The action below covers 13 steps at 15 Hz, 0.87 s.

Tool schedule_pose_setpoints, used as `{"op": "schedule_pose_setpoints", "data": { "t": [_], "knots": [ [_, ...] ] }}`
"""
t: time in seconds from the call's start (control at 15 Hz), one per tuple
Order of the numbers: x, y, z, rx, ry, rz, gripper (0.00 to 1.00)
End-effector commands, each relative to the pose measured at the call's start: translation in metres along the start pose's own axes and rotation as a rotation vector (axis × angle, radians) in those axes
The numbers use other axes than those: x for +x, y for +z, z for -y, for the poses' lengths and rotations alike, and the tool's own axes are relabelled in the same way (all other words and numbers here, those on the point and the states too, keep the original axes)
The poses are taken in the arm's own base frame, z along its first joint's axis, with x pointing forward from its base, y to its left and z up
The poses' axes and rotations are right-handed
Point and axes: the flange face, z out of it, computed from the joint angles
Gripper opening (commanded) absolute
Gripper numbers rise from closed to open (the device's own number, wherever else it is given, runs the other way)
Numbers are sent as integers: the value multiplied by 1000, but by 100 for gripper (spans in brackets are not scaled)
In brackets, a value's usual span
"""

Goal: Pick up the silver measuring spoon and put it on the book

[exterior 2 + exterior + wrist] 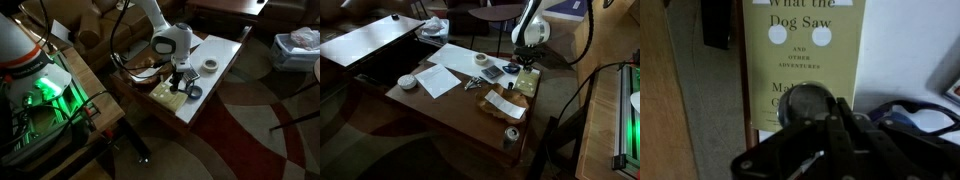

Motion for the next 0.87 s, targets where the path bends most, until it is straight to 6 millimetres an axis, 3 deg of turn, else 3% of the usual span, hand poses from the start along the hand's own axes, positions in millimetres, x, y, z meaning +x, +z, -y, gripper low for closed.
{"op": "schedule_pose_setpoints", "data": {
  "t": [0.0, 0.07, 0.27, 0.4, 0.53, 0.6, 0.73, 0.8],
  "knots": [
    [1, 16, 5, -23, 19, 34, 29],
    [3, 19, 6, -30, 28, 36, 31],
    [2, 21, 7, -35, 40, 44, 53],
    [-4, 4, 7, 20, 35, 56, 68],
    [-15, -29, 4, 145, 7, 75, 83],
    [-7, 2, 14, 59, 21, 41, 65],
    [-12, -18, 15, 117, 10, 56, 81],
    [-12, -26, 14, 127, 9, 62, 84]
  ]
}}
